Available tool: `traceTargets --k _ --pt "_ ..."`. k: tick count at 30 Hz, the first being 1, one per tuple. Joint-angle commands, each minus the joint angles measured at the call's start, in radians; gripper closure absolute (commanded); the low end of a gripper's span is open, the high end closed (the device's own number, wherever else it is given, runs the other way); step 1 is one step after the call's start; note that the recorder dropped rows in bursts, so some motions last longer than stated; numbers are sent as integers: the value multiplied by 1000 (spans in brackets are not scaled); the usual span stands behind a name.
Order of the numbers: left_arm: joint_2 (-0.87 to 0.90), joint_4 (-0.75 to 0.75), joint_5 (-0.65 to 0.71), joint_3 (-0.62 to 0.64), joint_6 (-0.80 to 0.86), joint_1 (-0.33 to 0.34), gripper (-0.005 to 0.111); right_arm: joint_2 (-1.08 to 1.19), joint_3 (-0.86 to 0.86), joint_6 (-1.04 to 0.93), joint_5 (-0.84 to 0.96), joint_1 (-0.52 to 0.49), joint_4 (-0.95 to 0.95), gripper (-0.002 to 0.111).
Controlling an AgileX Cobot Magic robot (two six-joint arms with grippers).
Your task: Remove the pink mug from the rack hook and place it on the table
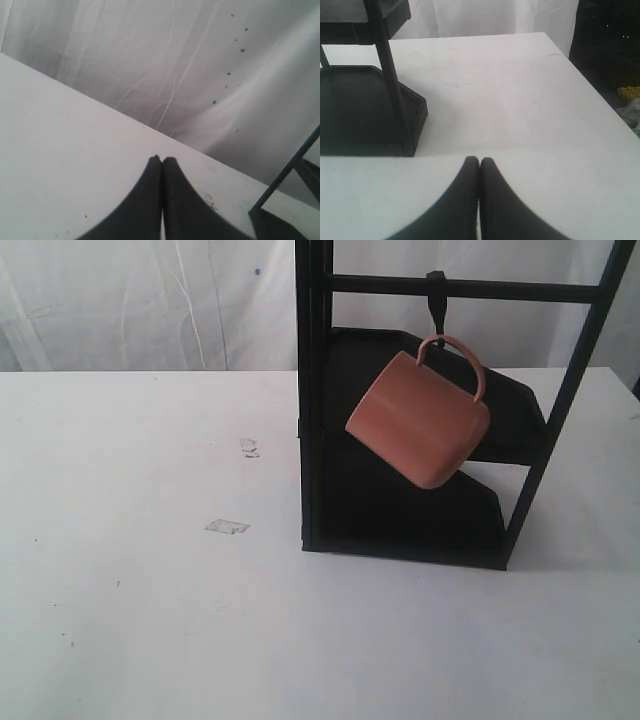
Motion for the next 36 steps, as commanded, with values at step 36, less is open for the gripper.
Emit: traceTargets --k 36 --pt "-4 386 392 18 17 -3 107 2 -3 528 -702 -1 239 108"
